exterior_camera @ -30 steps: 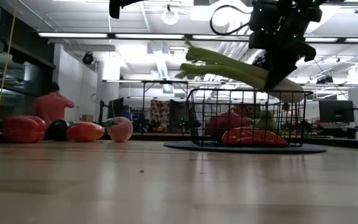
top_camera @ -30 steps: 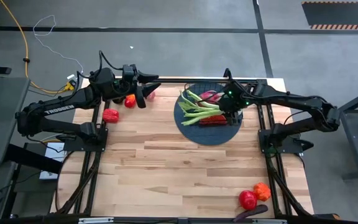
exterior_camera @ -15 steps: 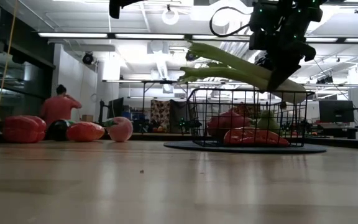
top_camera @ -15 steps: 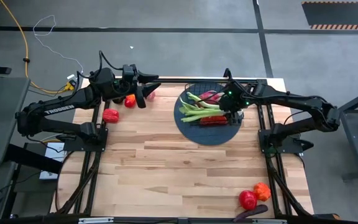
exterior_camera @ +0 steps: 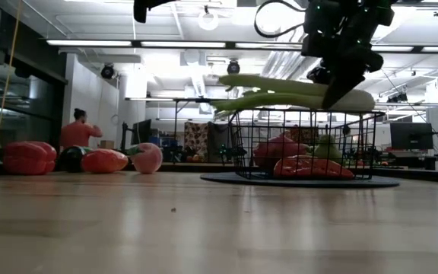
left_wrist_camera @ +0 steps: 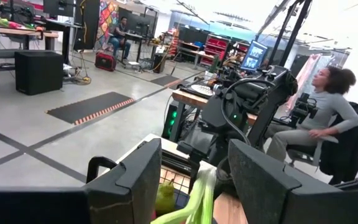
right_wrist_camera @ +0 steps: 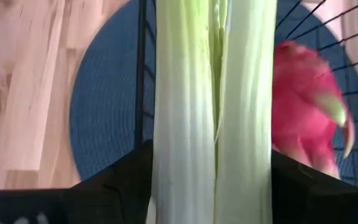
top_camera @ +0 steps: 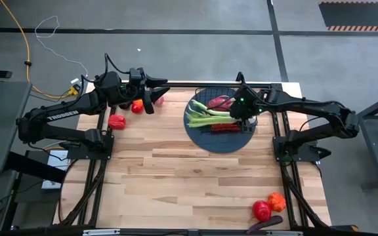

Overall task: Build produce basket
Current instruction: Put the celery into the black wire basket

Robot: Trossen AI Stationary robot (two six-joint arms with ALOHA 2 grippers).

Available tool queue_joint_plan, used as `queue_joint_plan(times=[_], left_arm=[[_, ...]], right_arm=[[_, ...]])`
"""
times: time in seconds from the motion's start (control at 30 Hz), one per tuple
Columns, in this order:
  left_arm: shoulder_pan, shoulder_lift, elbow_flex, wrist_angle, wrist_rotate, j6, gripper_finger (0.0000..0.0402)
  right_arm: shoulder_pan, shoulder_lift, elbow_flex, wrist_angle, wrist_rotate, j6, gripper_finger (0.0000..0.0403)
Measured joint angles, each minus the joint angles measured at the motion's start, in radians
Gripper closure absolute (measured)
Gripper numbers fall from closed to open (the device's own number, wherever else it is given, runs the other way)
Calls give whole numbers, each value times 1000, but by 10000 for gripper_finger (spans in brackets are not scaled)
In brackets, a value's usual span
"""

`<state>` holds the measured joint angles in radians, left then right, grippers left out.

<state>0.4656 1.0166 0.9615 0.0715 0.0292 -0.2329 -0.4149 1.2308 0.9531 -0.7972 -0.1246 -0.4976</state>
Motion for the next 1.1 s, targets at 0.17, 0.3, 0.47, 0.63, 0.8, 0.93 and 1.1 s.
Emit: queue_joint_plan(times=[0.17, 0.3, 0.47, 0.63, 0.8, 0.93, 1.1], left_arm=[[0, 0, 0, 0, 0, 0, 225], [0, 0, 0, 0, 0, 0, 225], [0, 0, 0, 0, 0, 0, 225], [0, 0, 0, 0, 0, 0, 225], [0, 0, 0, -1, 0, 0, 225], [0, 0, 0, -1, 0, 0, 225], [0, 0, 0, -1, 0, 0, 225]], right_arm=[[3, 0, 0, -42, -2, 59, 179], [3, 0, 0, -5, -7, 80, 179], [3, 0, 0, 56, -22, 138, 179], [3, 0, -42, 104, -30, 173, 179], [3, 0, -85, 134, -28, 165, 179], [3, -1, -85, 135, -27, 107, 179], [3, -1, -85, 132, -14, -33, 179]])
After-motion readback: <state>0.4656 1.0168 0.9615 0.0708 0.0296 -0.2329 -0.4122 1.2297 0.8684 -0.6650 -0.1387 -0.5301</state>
